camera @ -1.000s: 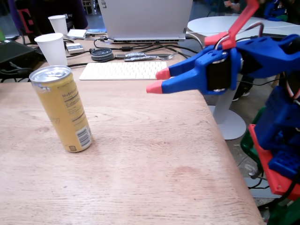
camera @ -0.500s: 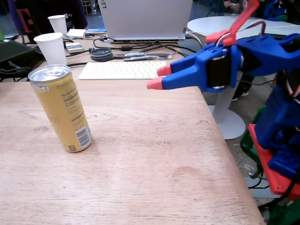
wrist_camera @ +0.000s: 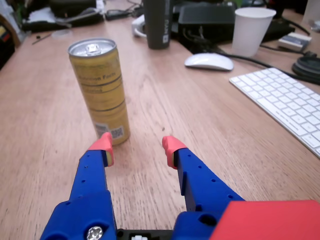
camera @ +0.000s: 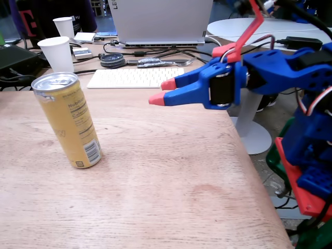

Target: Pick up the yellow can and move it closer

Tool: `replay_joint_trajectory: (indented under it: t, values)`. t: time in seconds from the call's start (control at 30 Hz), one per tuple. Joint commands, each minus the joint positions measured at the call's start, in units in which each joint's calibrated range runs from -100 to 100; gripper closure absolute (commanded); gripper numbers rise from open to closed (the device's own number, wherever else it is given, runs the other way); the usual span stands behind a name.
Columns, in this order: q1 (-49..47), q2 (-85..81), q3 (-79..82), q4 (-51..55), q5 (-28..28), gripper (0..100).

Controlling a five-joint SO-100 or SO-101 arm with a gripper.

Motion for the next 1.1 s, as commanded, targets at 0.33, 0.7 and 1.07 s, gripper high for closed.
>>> replay_joint_trajectory:
  t: [0.33,0.7,1.07]
  values:
    - [-0.4,27.3,-2.0,-30.5,-0.1,78]
    - [-0.6,38.8,-10.9,-31.3,-0.1,77]
    - [-2.1,51.7,-21.5,-31.3,-2.6,48]
